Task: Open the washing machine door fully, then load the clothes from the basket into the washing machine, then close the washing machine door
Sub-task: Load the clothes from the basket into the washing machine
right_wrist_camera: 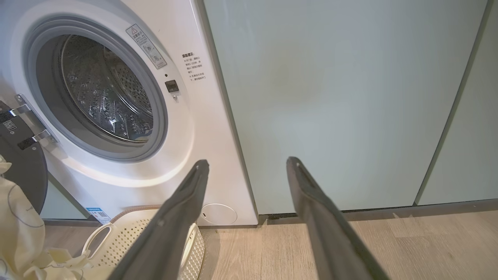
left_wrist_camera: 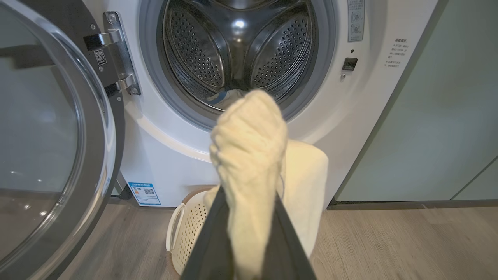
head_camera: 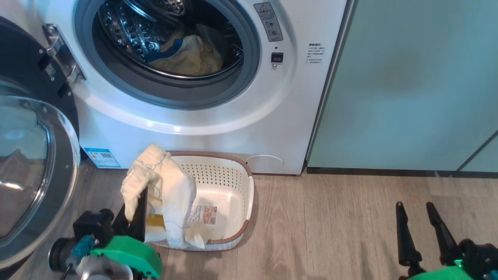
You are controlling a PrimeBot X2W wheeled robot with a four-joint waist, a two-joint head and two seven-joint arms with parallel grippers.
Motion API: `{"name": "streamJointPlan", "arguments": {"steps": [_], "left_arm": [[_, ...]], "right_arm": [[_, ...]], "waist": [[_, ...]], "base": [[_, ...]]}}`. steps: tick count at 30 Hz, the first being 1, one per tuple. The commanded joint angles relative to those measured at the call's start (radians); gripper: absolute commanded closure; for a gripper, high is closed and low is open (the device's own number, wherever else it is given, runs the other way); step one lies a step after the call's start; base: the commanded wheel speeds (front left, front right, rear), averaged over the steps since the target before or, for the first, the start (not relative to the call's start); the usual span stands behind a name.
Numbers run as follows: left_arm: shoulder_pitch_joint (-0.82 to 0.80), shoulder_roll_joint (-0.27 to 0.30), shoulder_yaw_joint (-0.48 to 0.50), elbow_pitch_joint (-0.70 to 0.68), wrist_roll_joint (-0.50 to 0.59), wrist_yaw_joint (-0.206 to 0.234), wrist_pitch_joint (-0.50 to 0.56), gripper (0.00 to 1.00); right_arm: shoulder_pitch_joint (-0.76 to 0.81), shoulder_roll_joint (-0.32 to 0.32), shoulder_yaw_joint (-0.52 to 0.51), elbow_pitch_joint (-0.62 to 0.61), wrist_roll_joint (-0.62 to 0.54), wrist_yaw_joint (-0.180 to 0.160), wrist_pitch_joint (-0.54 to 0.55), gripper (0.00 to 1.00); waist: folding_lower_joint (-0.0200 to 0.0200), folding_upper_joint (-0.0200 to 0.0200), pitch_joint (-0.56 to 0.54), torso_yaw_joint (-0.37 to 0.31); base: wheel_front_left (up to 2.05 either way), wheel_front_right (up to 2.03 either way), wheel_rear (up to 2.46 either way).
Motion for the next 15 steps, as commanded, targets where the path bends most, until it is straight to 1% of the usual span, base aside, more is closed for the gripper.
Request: {"name": "streamJointPlan", "arguments": {"steps": [1, 15], "left_arm": [[-0.03, 0.026, 0.037, -0.039, -0.005, 0.007, -0.002, 1.0], [-0.027, 0.025, 0.028, -0.052, -0.008, 0.017, 0.001, 1.0]], "right_arm": [[-0.019, -0.013, 0.024, -0.03, 0.009, 0.004, -0.01, 0.0], [-0.021, -0.013, 0.025, -0.032, 0.011, 0.004, -0.01, 0.0]], "waist": [[0.0001, -0.0001, -0.003, -0.002], [0.0001, -0.0001, 0.003, -0.005]], "base": [[0.0, 0.0, 0.0], [0.0, 0.0, 0.0]]}}
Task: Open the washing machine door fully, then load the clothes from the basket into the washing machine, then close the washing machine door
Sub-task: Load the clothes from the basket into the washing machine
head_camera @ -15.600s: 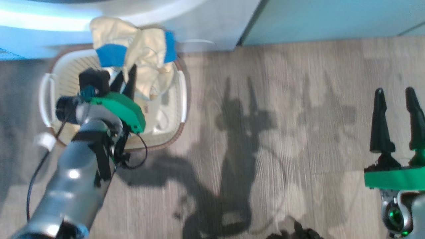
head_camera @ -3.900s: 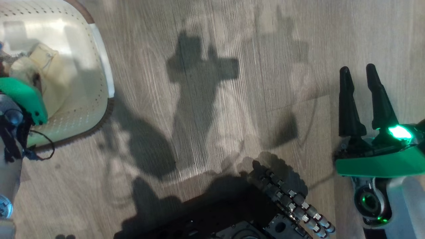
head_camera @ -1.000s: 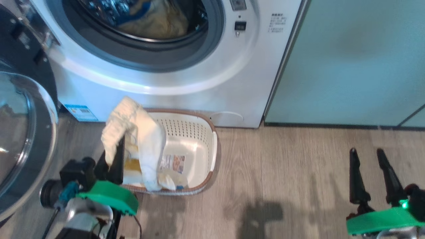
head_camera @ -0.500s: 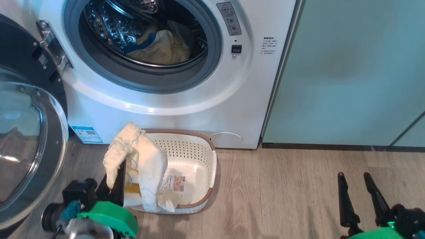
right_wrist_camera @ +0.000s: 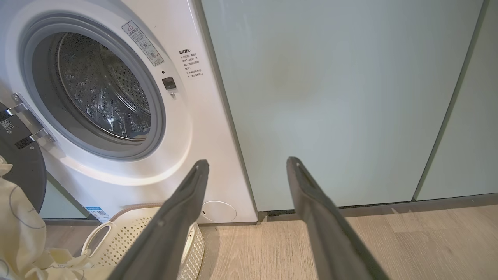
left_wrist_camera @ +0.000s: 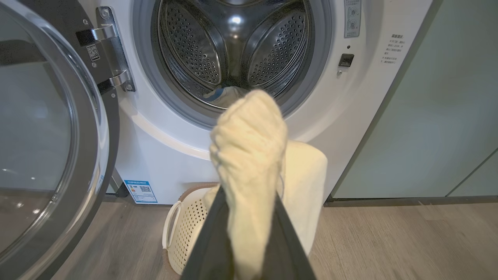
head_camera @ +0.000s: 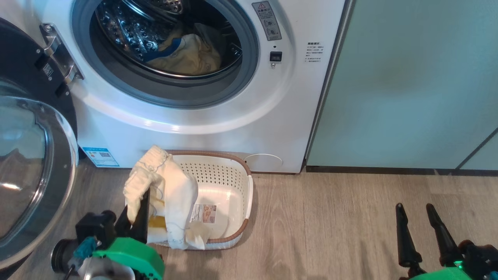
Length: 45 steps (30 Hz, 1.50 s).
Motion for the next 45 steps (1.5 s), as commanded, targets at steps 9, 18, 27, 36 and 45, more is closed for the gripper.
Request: {"name": "streamJointPlan", "arguments": {"steps": [9, 18, 27, 36, 45], "left_arm": [[-0.071, 0.025, 0.04, -0.022, -0.014, -0.008, -0.007, 1.0], [-0.156, 0.031, 0.035, 0.032, -0.037, -0.043, 0.0, 1.0], [-0.313, 0.056, 0.071, 0.125, -0.069, -0.077, 0.004, 1.0], [-0.555, 0.107, 0.101, 0.226, -0.091, -0.113, 0.051, 1.0], [-0.781, 0.229, 0.141, 0.298, -0.133, -0.164, 0.205, 1.0]], "right_arm": [[-0.034, -0.013, 0.025, -0.037, 0.004, 0.004, -0.01, 0.0], [-0.061, -0.013, 0.031, -0.049, 0.01, 0.004, -0.01, 0.0], [-0.112, -0.013, 0.023, -0.07, 0.025, 0.004, -0.01, 0.0], [-0.19, -0.013, 0.021, -0.092, 0.066, 0.004, -0.01, 0.0], [-0.255, -0.013, 0.031, -0.098, 0.138, 0.004, -0.01, 0.0]], "waist": [[0.0, 0.0, 0.014, 0.002], [0.0, 0.0, 0.078, -0.023], [0.0, 0.0, 0.221, -0.068], [0.0, 0.0, 0.393, -0.136], [0.0, 0.0, 0.524, -0.224]], "base": [[0.0, 0.0, 0.0], [0.0, 0.0, 0.0], [0.0, 0.0, 0.0], [0.0, 0.0, 0.0], [0.0, 0.0, 0.0]]}}
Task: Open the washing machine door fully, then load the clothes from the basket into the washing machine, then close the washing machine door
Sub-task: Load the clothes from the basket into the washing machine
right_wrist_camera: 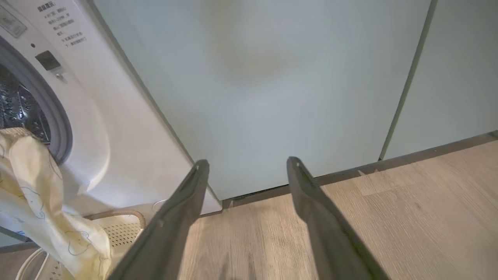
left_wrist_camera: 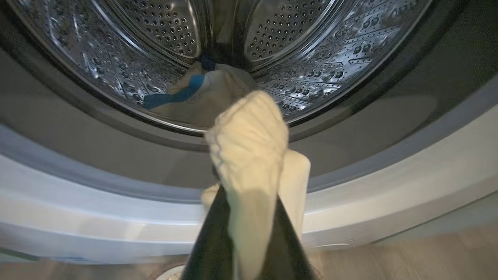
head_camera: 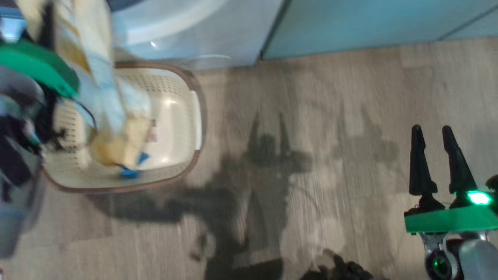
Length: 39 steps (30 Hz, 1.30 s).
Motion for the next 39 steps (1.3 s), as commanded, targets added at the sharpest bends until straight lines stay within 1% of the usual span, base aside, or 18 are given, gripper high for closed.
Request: {"name": "streamJointPlan", "arguments": {"steps": [1, 6, 11, 17, 22, 26, 28, 33, 36, 38, 39], "left_arm": [[-0.05, 0.059, 0.052, -0.03, -0.009, -0.008, 0.01, 1.0], [-0.174, 0.131, 0.064, -0.026, -0.035, -0.022, 0.146, 1.0], [-0.306, 0.181, 0.054, -0.002, -0.048, -0.023, 0.279, 1.0], [-0.453, 0.233, 0.039, 0.029, -0.024, -0.01, 0.368, 1.0], [-0.53, 0.276, 0.034, 0.051, 0.011, 0.005, 0.389, 1.0], [-0.594, 0.3, 0.042, 0.087, 0.033, 0.015, 0.367, 1.0], [-0.626, 0.313, 0.045, 0.101, 0.05, 0.016, 0.33, 1.0], [-0.716, 0.345, 0.031, 0.136, 0.105, -0.008, 0.213, 1.0], [-0.775, 0.356, 0.015, 0.151, 0.143, -0.032, 0.112, 1.0], [-0.807, 0.353, -0.001, 0.167, 0.165, -0.049, 0.043, 1.0], [-0.807, 0.353, -0.001, 0.167, 0.165, -0.049, 0.043, 1.0]], "right_arm": [[-0.01, -0.013, 0.02, -0.032, 0.008, 0.004, -0.009, 0.0], [-0.03, -0.013, 0.034, -0.034, 0.043, 0.004, -0.009, 0.0], [-0.05, -0.013, 0.045, -0.035, 0.076, 0.004, -0.009, 0.0], [-0.077, -0.013, 0.077, -0.03, 0.114, 0.004, -0.009, 0.0], [-0.089, -0.013, 0.102, -0.022, 0.137, 0.004, -0.009, 0.0], [-0.093, -0.013, 0.116, -0.018, 0.15, 0.004, -0.009, 0.0], [-0.096, -0.013, 0.124, -0.017, 0.156, 0.004, -0.009, 0.0], [-0.104, -0.013, 0.139, -0.016, 0.172, 0.004, -0.009, 0.0], [-0.111, -0.013, 0.15, -0.019, 0.182, 0.004, -0.009, 0.0], [-0.109, -0.013, 0.148, -0.02, 0.189, 0.004, -0.009, 0.0], [-0.109, -0.013, 0.148, -0.02, 0.189, 0.004, -0.009, 0.0]], "waist": [[-0.0003, 0.0, 0.047, -0.043], [-0.0003, 0.0, 0.098, -0.077], [-0.0003, 0.0, 0.147, -0.096], [-0.0003, 0.0, 0.2, -0.134], [-0.0003, 0.0, 0.23, -0.168], [-0.0003, 0.0, 0.252, -0.194], [-0.0003, 0.0, 0.266, -0.208], [-0.0003, 0.0, 0.296, -0.24], [-0.0003, 0.0, 0.311, -0.257], [-0.0003, 0.0, 0.316, -0.26], [-0.0003, 0.0, 0.316, -0.26]], "base": [[0.0, 0.0, 0.0], [0.0, 0.0, 0.0], [0.0, 0.0, 0.0], [0.0, 0.0, 0.0], [0.0, 0.0, 0.0], [0.0, 0.0, 0.0], [0.0, 0.0, 0.0], [0.0, 0.0, 0.0], [0.0, 0.0, 0.0], [0.0, 0.0, 0.0], [0.0, 0.0, 0.0]]}}
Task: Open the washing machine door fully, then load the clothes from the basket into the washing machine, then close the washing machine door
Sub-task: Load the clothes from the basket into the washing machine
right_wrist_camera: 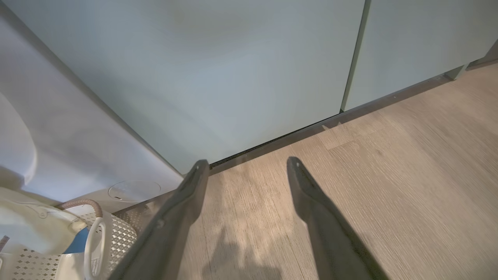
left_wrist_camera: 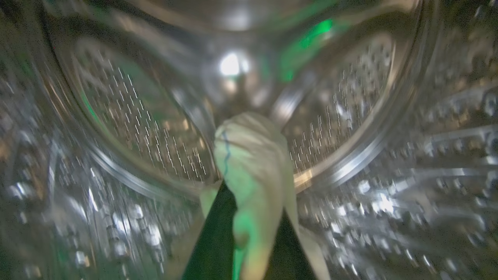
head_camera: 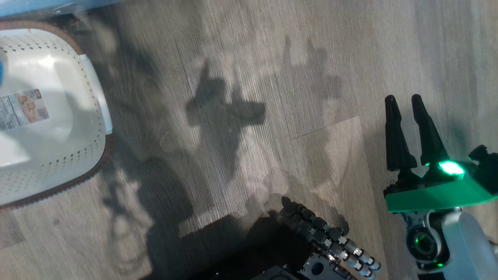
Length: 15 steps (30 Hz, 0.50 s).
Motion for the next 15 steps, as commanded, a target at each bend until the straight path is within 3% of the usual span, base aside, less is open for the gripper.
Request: {"name": "streamJointPlan", "arguments": {"steps": [1, 5, 13, 14, 15], "left_arm": [[-0.04, 0.051, 0.014, -0.028, 0.016, -0.003, -0.035, 1.0], [-0.099, 0.023, -0.01, 0.056, 0.046, 0.0, -0.132, 1.0], [-0.125, -0.005, -0.035, 0.208, 0.02, -0.002, 0.0, 1.0], [-0.131, -0.007, -0.035, 0.216, 0.018, 0.002, 0.011, 0.87], [-0.135, -0.011, -0.037, 0.227, 0.014, 0.002, 0.03, 0.55]], "right_arm": [[0.019, -0.015, 0.011, -0.023, 0.008, 0.004, -0.009, 0.0], [0.029, -0.015, -0.001, -0.035, 0.014, 0.004, -0.009, 0.0], [0.027, -0.015, -0.002, -0.033, 0.017, 0.004, -0.009, 0.0], [0.026, -0.015, -0.001, -0.032, 0.017, 0.004, -0.009, 0.0], [0.024, -0.015, -0.001, -0.031, 0.017, 0.004, -0.009, 0.0]], "waist": [[0.0, 0.0, 0.007, -0.001], [0.0, 0.0, 0.016, 0.005], [0.0, 0.0, 0.023, 0.015], [0.0, 0.0, 0.024, 0.016], [0.0, 0.0, 0.025, 0.016]], "base": [[0.0, 0.0, 0.0], [0.0, 0.0, 0.0], [0.0, 0.0, 0.0], [0.0, 0.0, 0.0], [0.0, 0.0, 0.0]]}}
